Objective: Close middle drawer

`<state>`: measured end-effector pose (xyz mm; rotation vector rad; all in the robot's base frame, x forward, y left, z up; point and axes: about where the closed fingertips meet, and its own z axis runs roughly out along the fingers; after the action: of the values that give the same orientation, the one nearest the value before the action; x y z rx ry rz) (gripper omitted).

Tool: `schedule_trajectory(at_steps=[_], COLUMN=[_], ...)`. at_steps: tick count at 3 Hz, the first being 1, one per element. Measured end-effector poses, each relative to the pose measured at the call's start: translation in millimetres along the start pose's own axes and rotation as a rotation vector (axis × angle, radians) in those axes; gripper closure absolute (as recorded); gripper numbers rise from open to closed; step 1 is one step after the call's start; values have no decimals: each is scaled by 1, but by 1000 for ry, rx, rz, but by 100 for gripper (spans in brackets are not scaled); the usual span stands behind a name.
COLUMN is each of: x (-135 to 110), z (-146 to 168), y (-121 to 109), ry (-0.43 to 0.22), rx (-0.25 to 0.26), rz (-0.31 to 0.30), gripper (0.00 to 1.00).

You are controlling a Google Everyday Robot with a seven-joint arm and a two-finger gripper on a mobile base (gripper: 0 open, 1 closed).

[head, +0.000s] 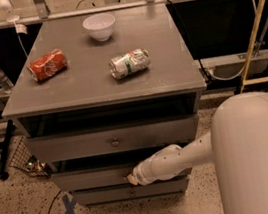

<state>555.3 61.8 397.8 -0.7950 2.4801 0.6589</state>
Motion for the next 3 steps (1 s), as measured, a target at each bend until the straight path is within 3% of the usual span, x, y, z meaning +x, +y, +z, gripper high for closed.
schedule_trajectory(at_steps=[3], x=[0], z=[0], y=[0], ry=[0], rx=[0], rz=[0], gripper=[100])
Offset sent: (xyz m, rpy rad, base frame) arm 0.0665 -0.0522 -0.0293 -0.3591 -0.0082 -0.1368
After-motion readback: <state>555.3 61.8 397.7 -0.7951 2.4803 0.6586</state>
